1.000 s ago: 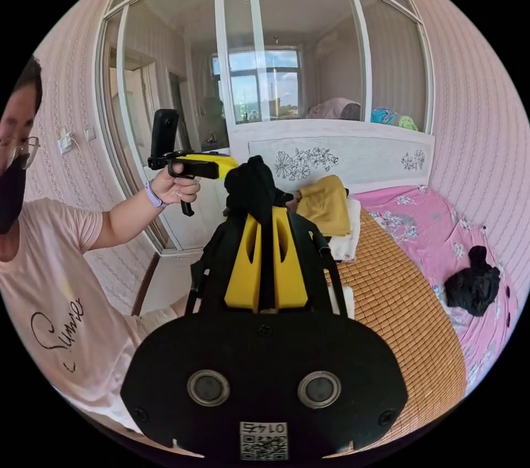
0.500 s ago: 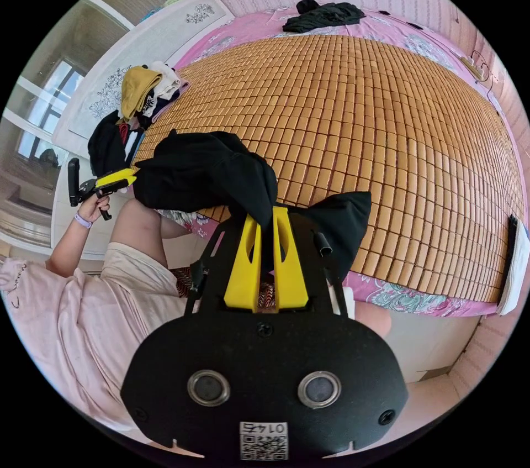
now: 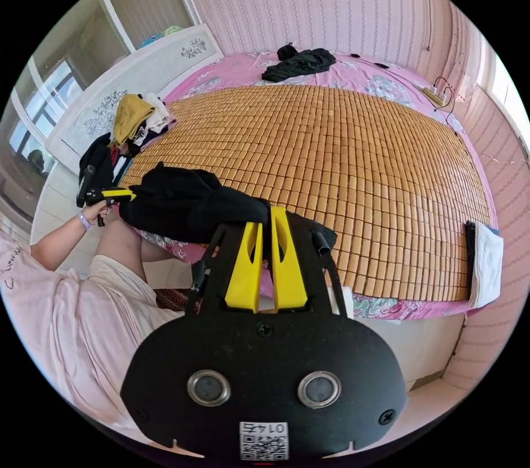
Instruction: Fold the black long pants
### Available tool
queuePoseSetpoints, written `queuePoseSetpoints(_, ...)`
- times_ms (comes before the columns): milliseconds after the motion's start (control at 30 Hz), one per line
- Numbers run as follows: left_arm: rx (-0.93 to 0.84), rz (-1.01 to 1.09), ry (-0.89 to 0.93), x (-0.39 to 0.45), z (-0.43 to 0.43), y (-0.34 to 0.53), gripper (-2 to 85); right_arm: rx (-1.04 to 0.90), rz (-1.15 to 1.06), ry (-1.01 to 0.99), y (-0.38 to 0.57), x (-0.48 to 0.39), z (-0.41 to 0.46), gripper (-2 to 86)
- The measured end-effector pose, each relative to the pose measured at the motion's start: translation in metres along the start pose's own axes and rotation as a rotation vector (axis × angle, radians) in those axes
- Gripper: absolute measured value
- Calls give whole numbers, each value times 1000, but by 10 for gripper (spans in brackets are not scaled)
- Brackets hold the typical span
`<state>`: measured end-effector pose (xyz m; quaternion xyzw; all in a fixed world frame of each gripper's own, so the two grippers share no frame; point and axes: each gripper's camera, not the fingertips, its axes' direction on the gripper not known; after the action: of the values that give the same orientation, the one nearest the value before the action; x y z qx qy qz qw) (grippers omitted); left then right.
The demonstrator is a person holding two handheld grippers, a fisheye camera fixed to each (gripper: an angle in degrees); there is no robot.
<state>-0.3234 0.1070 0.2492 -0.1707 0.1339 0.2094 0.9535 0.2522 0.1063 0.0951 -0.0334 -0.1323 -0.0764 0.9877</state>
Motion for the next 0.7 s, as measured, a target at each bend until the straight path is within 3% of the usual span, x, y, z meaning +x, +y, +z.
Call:
queuePoseSetpoints(100, 217, -44, 48, -18, -61, -16, 0, 132, -44, 59, -29, 3, -33, 20)
queuePoseSetpoints(233, 697, 34, 9, -19, -160, 4, -3, 323, -148, 120, -30, 2, -82, 18)
queuePoseSetpoints(300, 770, 45, -34, -17, -179, 23, -3, 340, -195, 149, -13, -1, -88, 17)
queuePoseSetpoints(400, 674, 15, -90, -19, -163, 55, -2, 216, -165, 70, 26, 2, -59, 14)
queuePoseSetpoints(500, 402, -158, -80, -38, -91, 88, -2, -63, -109, 138, 68, 4, 12, 10)
queuePoseSetpoints(567, 113, -349, -13, -61, -25, 115, -2, -179, -101, 130, 85, 1, 46, 9)
queuePoseSetpoints(700, 71, -470, 92, -77, -4, 146, 0, -230, -178, 55, 72, -21, 75, 14)
